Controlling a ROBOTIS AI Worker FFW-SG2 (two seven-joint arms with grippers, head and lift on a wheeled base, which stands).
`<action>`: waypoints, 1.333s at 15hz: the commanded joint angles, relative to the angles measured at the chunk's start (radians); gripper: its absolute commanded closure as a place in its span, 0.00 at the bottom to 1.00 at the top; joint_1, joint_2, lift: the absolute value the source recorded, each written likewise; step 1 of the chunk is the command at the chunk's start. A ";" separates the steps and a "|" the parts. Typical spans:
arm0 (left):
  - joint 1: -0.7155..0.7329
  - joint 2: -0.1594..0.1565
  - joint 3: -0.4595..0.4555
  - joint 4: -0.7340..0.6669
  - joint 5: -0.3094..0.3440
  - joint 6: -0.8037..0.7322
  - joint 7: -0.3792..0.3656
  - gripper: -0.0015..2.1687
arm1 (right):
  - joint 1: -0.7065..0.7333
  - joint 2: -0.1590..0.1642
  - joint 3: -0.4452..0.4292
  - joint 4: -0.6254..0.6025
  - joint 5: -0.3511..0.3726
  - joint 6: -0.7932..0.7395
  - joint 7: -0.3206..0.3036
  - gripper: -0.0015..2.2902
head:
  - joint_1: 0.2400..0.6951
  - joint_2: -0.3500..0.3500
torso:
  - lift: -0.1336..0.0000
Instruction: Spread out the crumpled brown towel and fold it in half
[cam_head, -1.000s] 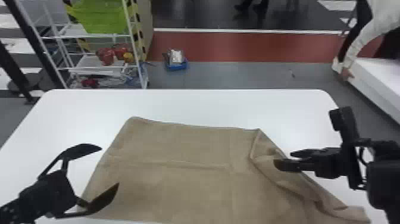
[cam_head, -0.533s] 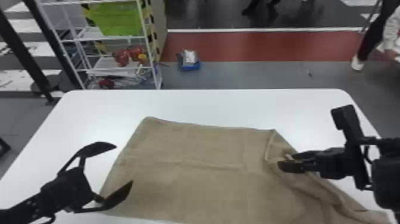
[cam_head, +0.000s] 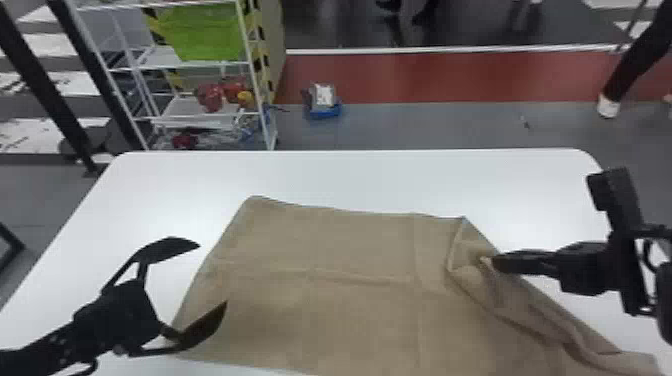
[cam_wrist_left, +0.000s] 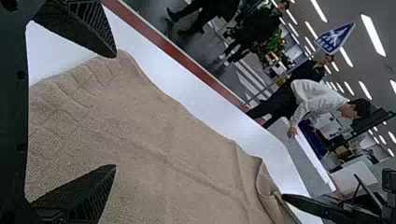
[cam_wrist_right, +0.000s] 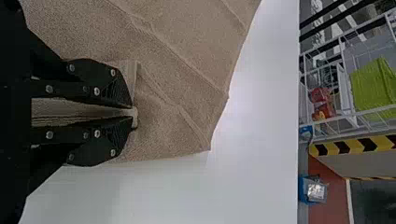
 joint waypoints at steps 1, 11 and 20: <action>0.001 0.000 0.000 -0.002 0.000 0.000 0.000 0.02 | -0.002 -0.012 -0.088 -0.029 -0.031 0.001 0.003 0.75 | 1.00 0.57 | 0.08; -0.008 -0.002 -0.002 0.000 -0.009 0.003 -0.003 0.02 | 0.008 -0.044 -0.013 -0.040 -0.044 0.062 0.060 0.14 | 1.00 0.48 | 0.08; -0.008 0.004 0.009 0.005 -0.002 0.003 -0.008 0.02 | -0.094 -0.049 0.179 -0.005 0.142 0.166 0.138 0.13 | 1.00 0.63 | 0.08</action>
